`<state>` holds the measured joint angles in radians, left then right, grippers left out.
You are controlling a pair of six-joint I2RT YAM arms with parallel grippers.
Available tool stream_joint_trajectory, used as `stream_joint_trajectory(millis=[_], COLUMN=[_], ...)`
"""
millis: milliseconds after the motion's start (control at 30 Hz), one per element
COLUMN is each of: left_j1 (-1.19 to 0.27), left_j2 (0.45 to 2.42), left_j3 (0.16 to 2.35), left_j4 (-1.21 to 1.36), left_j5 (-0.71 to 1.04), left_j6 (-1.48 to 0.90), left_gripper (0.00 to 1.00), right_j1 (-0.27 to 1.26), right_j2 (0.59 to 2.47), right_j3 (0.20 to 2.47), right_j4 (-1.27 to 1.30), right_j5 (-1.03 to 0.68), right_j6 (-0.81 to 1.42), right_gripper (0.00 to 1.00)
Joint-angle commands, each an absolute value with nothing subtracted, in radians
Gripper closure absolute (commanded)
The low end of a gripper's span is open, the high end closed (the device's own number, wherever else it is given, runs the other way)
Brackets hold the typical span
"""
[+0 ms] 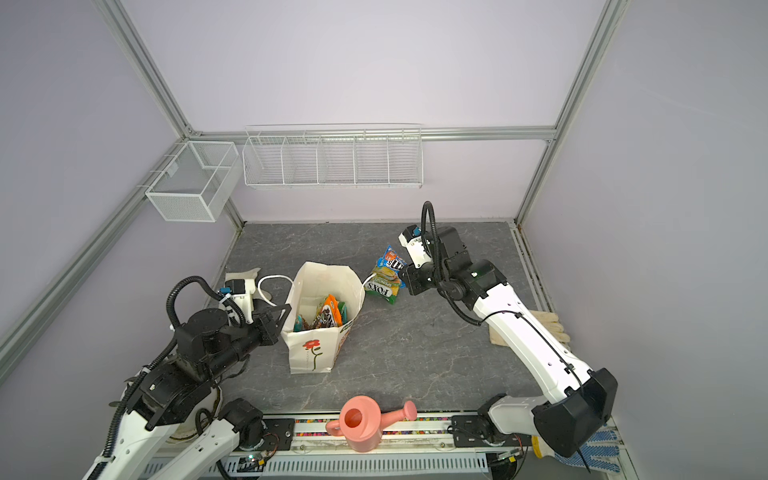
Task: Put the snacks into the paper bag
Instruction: 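Lift the blue M&M's bag with the right gripper, then carry the M&M's bag with the right gripper over the paper bag opening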
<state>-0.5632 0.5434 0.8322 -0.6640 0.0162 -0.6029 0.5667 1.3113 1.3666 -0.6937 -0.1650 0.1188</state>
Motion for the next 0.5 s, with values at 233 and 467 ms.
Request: stream_joint_trajectory(millis=[233,467], left_j1=[-0.565,-0.565], left_j2=[0.541,0.543], left_j3=[0.833,0.835], left_j4=[-0.620,-0.620], left_j5=[0.018,0.016], left_j6=[-0.615,-0.616], left_gripper=[1.00,1.00], right_j1=[0.603,0.631], right_j2=[1.234,1.204], right_j3=[1.410,1.437], right_j4=[-0.695,-0.697], right_j5=[-0.204,-0.213], right_j6=[0.133,0.134], right_gripper=[0.79,0.80])
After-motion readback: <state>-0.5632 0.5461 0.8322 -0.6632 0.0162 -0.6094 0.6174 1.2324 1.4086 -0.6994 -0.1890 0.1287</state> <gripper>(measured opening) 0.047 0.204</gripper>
